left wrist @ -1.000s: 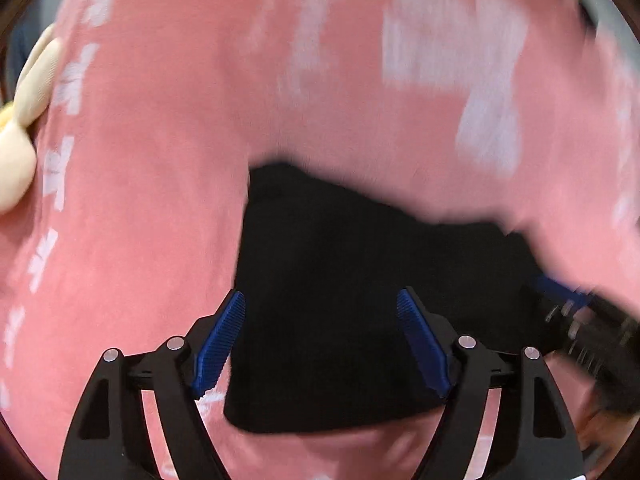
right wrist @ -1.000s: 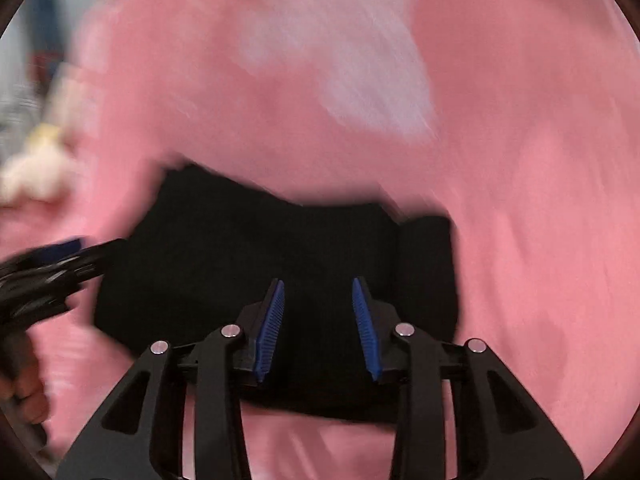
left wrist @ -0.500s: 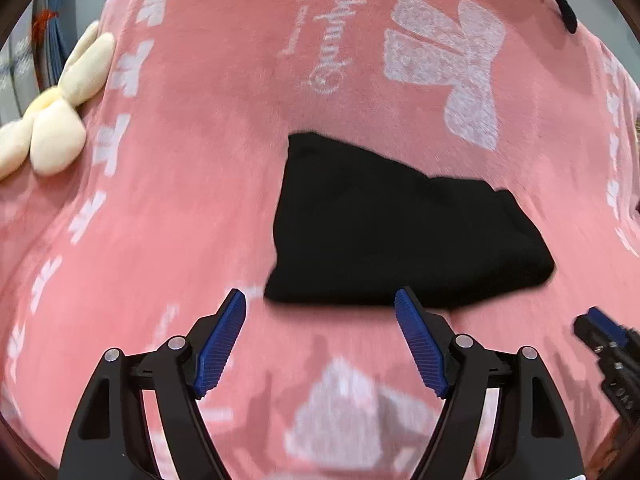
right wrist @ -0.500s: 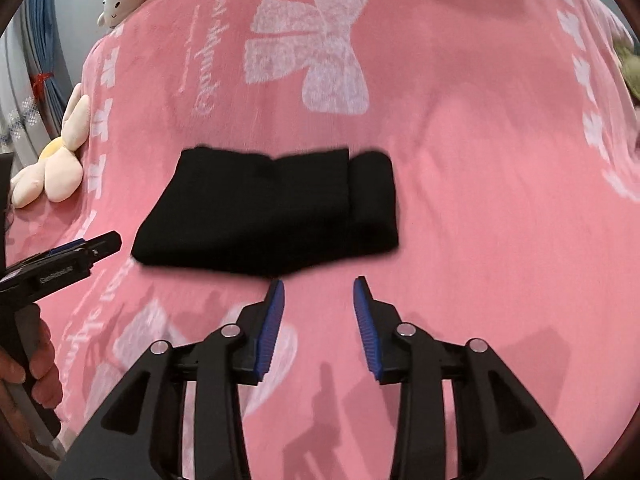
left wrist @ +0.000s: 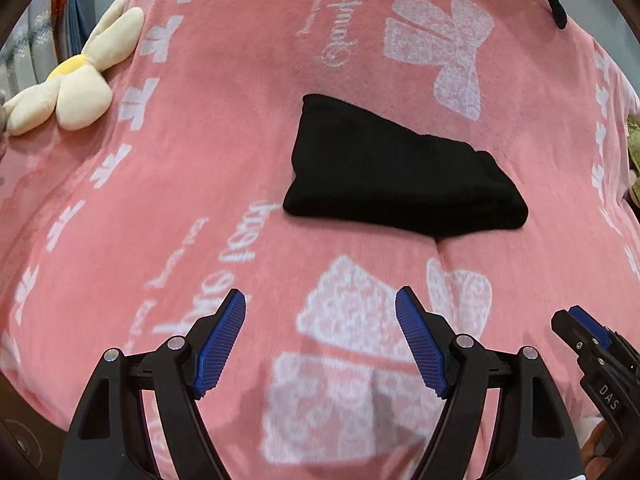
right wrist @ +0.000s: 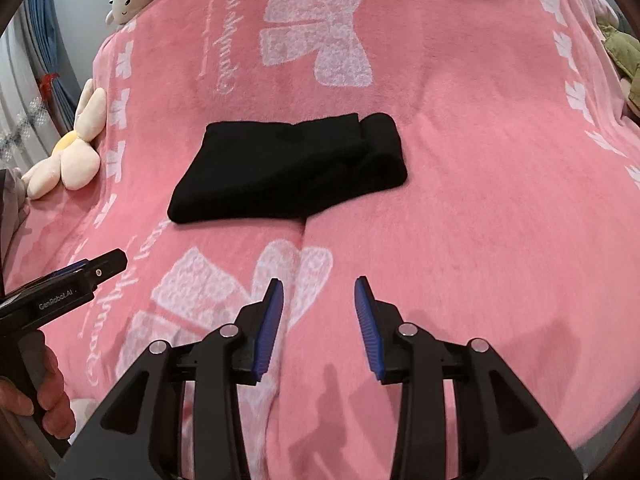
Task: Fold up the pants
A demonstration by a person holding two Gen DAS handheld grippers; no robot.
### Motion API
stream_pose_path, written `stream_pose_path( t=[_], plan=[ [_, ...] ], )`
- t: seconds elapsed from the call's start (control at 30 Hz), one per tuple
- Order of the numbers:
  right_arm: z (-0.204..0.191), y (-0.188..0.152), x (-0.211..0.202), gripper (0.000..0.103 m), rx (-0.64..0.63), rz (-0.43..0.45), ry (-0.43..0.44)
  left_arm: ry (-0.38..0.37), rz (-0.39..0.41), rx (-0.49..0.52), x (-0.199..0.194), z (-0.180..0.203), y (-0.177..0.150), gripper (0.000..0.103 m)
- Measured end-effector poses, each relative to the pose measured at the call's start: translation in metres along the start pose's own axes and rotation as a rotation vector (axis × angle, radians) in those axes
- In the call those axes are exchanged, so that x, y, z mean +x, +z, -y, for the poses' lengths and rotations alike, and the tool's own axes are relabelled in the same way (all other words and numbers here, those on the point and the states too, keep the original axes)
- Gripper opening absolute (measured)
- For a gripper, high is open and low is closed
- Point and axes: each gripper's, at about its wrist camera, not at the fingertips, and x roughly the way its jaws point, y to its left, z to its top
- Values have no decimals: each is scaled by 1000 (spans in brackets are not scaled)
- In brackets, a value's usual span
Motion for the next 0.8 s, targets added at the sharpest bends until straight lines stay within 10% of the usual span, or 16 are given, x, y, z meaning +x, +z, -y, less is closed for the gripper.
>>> stream_pose_path(
  t=[0.8],
  plan=[
    [-5,-71,-6,53,-67,46,-105,3,-46,-10,10,-14,-74,75]
  ],
)
